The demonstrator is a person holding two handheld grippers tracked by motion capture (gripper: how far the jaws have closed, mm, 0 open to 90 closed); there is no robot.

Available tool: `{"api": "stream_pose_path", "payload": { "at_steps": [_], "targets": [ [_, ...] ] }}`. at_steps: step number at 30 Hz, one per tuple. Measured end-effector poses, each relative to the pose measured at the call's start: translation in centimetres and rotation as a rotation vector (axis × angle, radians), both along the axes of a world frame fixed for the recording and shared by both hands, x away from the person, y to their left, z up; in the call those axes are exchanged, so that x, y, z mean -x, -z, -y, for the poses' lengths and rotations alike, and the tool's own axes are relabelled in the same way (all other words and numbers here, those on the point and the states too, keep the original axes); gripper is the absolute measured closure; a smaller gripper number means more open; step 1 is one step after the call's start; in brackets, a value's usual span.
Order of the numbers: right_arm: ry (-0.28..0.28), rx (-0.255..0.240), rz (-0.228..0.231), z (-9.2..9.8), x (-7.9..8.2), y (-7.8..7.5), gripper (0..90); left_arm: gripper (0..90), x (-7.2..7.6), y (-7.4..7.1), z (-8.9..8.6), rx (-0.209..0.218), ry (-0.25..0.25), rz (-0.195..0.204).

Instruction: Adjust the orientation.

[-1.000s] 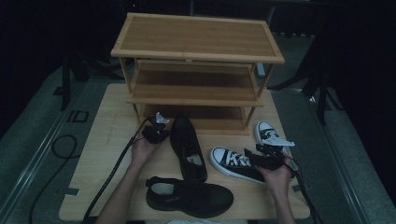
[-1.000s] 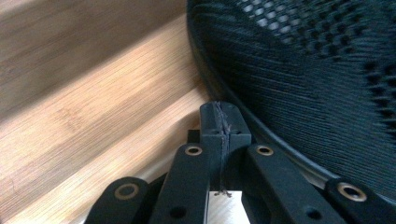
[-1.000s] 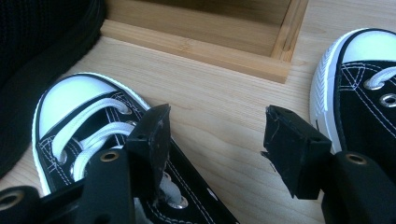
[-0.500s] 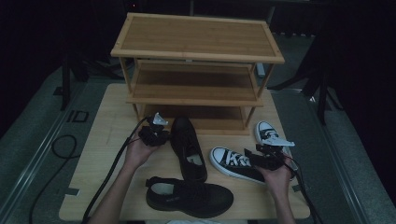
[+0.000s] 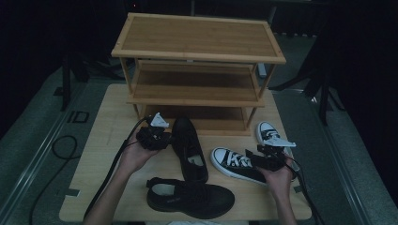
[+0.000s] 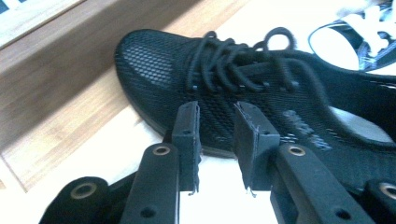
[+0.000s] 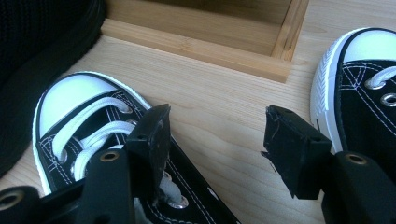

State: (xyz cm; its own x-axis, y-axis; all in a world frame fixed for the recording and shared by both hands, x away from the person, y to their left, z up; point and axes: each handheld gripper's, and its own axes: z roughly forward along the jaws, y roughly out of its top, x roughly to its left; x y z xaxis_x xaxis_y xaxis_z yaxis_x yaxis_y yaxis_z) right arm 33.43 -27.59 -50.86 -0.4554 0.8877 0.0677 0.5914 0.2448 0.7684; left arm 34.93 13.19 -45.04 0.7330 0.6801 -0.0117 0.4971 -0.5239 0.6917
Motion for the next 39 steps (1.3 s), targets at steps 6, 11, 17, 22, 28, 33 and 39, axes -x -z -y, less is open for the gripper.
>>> {"api": "stream_pose_path", "payload": {
  "at_steps": [6, 11, 17, 22, 28, 33, 39],
  "targets": [
    [-0.001, 0.0, -0.002, 0.0, -0.1, 0.0, 40.8, 65.7, 0.8, -0.4, 0.8, 0.019, 0.029, -0.025],
    [-0.001, 0.0, -0.003, 0.0, -0.1, 0.0, 40.8, 62.5, 1.5, -0.5, 2.1, 0.011, 0.058, -0.024],
    [-0.002, 0.001, -0.003, 0.0, -0.1, 0.0, 40.6, 57.6, 1.3, -0.5, 3.6, -0.001, 0.066, -0.051],
    [-0.003, 0.0, -0.004, 0.0, -0.2, -0.1, 40.4, 52.5, 0.7, -0.2, 4.9, -0.039, 0.048, -0.073],
    [-0.005, 0.001, -0.004, 0.0, -0.2, -0.1, 40.3, 55.9, 0.1, 0.4, 5.2, -0.058, 0.012, -0.112],
    [-0.004, 0.001, -0.004, 0.0, -0.2, -0.1, 40.2, 72.1, -0.1, 0.4, 4.9, -0.05, 0.003, -0.139],
    [-0.004, 0.0, -0.004, 0.0, -0.2, -0.1, 40.2, 85.5, -0.4, 0.4, 5.0, -0.063, -0.011, -0.141]
  ]
}}
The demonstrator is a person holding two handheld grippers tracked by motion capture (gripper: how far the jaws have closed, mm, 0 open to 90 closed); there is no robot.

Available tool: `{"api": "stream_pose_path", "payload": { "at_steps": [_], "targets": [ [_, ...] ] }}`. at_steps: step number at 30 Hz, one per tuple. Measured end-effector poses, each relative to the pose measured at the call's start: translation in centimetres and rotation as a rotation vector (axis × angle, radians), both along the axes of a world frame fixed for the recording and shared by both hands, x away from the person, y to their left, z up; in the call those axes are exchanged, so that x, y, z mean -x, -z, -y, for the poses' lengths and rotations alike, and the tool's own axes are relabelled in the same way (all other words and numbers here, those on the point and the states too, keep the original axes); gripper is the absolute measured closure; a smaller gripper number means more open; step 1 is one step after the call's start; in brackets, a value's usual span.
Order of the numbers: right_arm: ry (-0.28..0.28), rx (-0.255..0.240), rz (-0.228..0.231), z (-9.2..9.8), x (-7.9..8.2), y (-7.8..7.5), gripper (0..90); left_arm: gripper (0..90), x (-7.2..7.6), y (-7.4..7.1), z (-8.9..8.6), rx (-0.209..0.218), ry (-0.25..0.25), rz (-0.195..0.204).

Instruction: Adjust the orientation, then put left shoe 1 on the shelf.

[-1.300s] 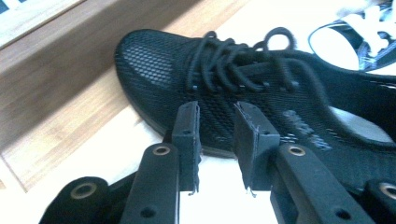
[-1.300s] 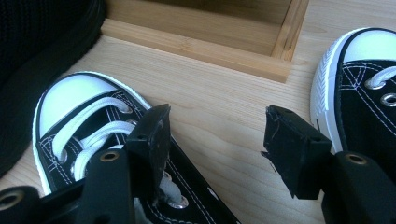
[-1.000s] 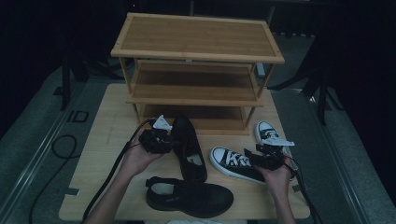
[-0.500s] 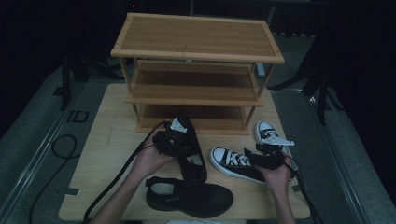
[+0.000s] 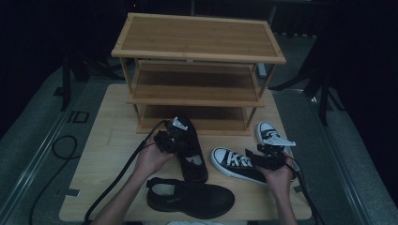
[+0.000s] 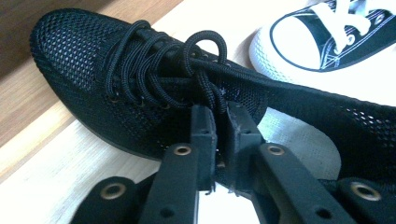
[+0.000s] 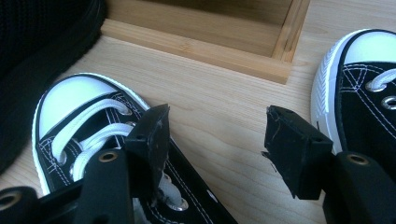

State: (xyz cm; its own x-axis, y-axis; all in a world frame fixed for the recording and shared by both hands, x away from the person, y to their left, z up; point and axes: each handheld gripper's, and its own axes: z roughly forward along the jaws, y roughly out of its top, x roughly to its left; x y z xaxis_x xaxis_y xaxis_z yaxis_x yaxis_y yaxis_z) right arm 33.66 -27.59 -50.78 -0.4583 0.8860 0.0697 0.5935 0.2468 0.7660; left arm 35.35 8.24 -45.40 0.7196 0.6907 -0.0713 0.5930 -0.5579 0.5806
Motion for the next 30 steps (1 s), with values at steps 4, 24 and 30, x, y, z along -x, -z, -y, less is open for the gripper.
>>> {"api": "stream_pose_path", "payload": {
  "at_steps": [4, 24, 30],
  "targets": [
    [-0.001, 0.0, 0.0, 0.0, 0.0, 0.0, 40.2, 86.2, -0.2, -0.2, -0.3, -0.006, -0.023, 0.012],
    [-0.001, -0.001, 0.0, 0.0, 0.0, 0.0, 40.2, 86.7, -1.5, -0.5, -1.6, -0.015, -0.114, 0.077],
    [-0.003, 0.0, 0.001, 0.0, -0.1, 0.0, 40.3, 86.7, -2.2, -0.6, -2.3, -0.016, -0.161, 0.093]
  ]
}}
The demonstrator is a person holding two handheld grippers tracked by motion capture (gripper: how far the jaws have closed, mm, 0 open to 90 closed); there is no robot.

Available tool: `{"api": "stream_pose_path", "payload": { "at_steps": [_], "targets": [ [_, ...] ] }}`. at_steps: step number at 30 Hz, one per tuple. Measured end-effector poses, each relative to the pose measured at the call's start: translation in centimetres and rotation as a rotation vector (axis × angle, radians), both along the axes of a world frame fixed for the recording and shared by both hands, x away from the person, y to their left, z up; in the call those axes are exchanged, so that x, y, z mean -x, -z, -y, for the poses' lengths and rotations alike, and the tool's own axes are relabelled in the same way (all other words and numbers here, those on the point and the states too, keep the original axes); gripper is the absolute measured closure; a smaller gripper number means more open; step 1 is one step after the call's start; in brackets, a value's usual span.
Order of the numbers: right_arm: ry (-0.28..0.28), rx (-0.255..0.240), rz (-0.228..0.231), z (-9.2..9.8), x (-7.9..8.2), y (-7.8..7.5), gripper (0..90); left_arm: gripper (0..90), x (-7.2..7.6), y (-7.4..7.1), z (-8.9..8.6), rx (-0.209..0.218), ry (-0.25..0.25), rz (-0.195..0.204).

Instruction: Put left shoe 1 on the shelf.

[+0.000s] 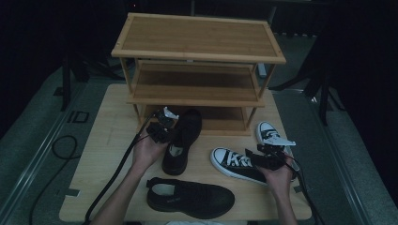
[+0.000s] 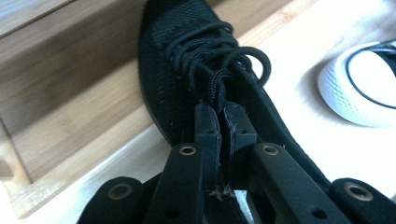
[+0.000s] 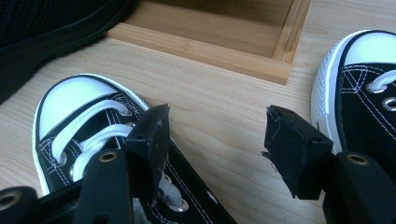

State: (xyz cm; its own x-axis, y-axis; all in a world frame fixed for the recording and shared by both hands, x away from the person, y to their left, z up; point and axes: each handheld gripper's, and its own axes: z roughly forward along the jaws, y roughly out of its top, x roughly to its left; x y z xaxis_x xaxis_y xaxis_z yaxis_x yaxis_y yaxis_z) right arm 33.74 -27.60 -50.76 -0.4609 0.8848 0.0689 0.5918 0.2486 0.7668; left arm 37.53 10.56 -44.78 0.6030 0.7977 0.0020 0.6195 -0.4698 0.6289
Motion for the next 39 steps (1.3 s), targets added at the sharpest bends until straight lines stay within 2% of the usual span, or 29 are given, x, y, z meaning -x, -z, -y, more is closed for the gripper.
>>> {"api": "stream_pose_path", "payload": {
  "at_steps": [12, 20, 24, 25, 27, 30, 36, 39],
  "targets": [
    [0.0, -0.002, -0.001, 0.0, 0.0, 0.0, 40.2, 86.8, -1.3, 0.0, -1.4, 0.021, -0.091, 0.029],
    [0.0, -0.004, -0.001, 0.0, 0.0, 0.0, 40.2, 86.8, -2.0, -0.3, -3.1, 0.047, -0.201, 0.07],
    [0.0, -0.004, -0.001, 0.0, 0.0, 0.0, 40.2, 86.8, -2.0, -0.3, -3.7, 0.032, -0.243, 0.079],
    [0.0, -0.004, -0.001, 0.0, 0.0, 0.0, 40.2, 86.8, -2.1, -0.2, -4.0, 0.044, -0.255, 0.08],
    [0.001, -0.004, -0.001, 0.0, 0.0, 0.0, 40.2, 86.7, -2.2, 0.1, -4.4, 0.055, -0.26, 0.072],
    [0.001, -0.004, -0.001, 0.0, 0.0, 0.0, 40.2, 86.7, -2.3, 0.5, -5.0, 0.047, -0.266, 0.065],
    [0.001, -0.004, -0.001, 0.0, 0.0, 0.0, 40.2, 85.6, -2.5, 0.8, -5.7, 0.061, -0.228, 0.071],
    [0.0, -0.004, -0.001, 0.0, 0.0, 0.0, 40.3, 80.0, -2.3, 0.8, -5.8, 0.058, -0.205, 0.079]
  ]
}}
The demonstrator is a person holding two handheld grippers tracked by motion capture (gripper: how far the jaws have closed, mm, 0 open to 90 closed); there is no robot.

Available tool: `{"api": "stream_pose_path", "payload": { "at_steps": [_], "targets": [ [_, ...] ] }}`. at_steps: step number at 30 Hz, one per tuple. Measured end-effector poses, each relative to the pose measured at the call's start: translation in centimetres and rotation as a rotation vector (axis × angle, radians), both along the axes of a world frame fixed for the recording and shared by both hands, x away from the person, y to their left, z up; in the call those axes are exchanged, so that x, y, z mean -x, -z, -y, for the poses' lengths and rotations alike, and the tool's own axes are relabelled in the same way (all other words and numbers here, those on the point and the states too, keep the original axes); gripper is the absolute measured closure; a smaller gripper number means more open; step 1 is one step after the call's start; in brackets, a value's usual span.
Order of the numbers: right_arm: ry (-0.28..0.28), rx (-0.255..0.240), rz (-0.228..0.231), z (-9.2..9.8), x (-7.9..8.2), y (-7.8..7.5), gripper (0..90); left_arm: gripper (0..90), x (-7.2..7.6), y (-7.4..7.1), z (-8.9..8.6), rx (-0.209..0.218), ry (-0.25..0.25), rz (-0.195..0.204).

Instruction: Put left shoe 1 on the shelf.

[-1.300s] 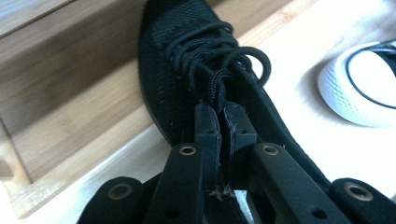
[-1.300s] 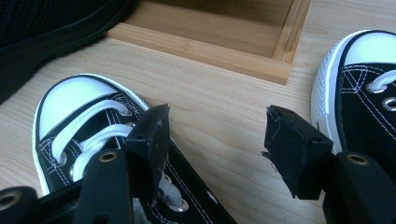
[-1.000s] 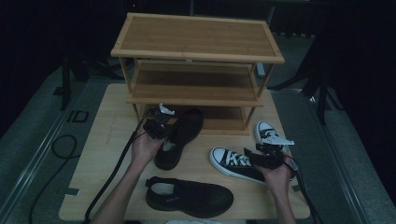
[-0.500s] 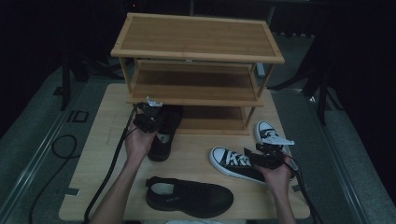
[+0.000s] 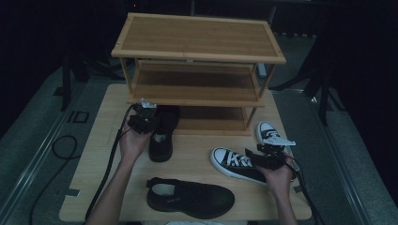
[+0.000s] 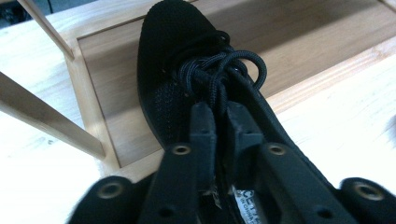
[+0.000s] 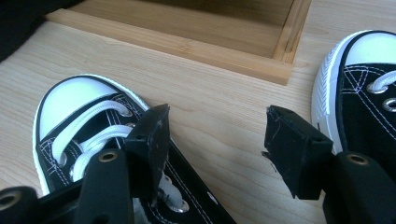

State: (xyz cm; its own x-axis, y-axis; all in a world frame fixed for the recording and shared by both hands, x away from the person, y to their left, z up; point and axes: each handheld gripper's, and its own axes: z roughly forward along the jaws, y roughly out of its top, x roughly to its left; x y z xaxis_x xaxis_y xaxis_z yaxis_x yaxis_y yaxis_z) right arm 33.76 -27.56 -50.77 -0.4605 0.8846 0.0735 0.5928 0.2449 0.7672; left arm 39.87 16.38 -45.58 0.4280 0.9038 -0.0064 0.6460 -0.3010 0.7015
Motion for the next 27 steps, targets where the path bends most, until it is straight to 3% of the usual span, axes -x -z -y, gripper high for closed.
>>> {"api": "stream_pose_path", "payload": {
  "at_steps": [5, 14, 19, 27],
  "targets": [
    [-0.002, 0.001, -0.001, 0.0, 0.0, 0.0, 40.2, 70.6, 0.8, -0.8, -0.2, 0.034, 0.041, 0.032],
    [-0.003, 0.0, -0.001, 0.1, 0.0, 0.0, 40.1, 63.6, 2.7, -1.6, -0.7, 0.006, 0.134, 0.051],
    [-0.002, 0.0, -0.001, 0.1, 0.0, 0.0, 40.1, 62.9, 4.8, -2.1, -1.5, 0.041, 0.161, 0.078],
    [-0.002, 0.001, -0.001, 0.0, 0.0, 0.0, 40.1, 66.7, 7.8, -1.9, -2.1, 0.036, 0.209, 0.094]
  ]
}}
